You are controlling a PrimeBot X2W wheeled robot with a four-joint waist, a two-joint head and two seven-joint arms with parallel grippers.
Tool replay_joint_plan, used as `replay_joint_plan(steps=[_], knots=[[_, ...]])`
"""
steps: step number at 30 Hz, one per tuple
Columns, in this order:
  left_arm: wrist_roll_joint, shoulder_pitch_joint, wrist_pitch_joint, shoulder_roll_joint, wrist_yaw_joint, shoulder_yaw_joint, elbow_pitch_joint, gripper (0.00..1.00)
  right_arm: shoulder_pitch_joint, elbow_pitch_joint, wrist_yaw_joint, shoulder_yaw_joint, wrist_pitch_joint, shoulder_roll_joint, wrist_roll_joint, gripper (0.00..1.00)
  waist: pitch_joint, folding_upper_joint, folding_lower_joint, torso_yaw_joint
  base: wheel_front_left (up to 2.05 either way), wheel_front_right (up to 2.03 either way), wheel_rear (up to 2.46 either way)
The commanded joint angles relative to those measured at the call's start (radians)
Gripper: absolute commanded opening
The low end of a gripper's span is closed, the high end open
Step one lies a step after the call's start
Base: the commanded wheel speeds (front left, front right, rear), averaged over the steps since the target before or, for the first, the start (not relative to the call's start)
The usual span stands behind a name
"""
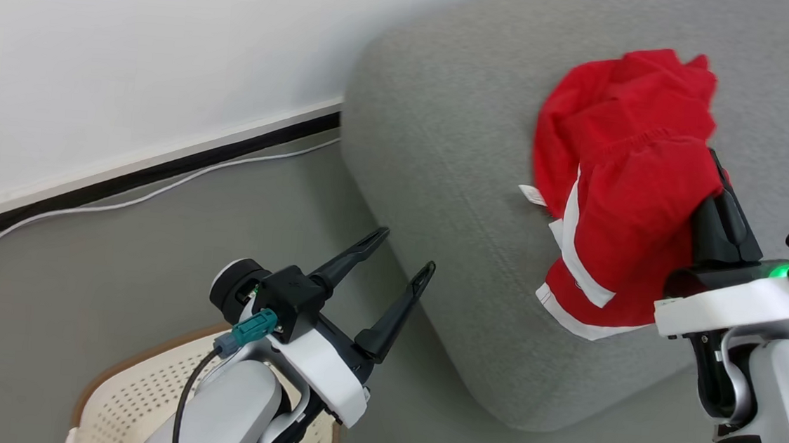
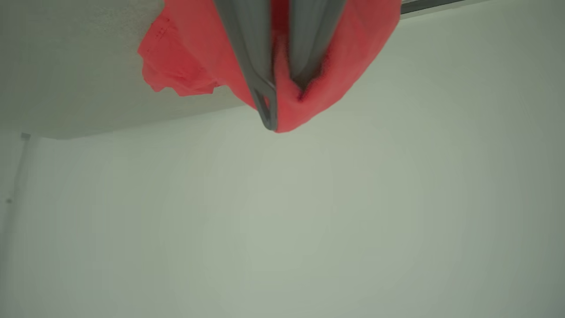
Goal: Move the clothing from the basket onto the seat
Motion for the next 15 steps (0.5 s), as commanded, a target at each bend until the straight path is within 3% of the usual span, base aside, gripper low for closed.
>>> replay_joint_plan(steps=[1, 15], knots=[[-0.010, -0.020, -0.005, 0.011, -0.007, 0.023, -0.029, 1.00, 0.007, -0.039, 0.003, -0.006, -0.006, -0.008, -0.008, 0.00, -0.001, -0.0001, 0.0000, -0.052, 0.00, 0.00, 0.00], [-0.059, -0.132, -0.005, 0.004, -0.007, -0.115, -0.007, 1.00, 0.140, -0.162, 0.003, -0.230, -0.006, -0.006, -0.027, 0.00, 0.052, -0.0001, 0.0000, -0.079, 0.00, 0.00, 0.00]])
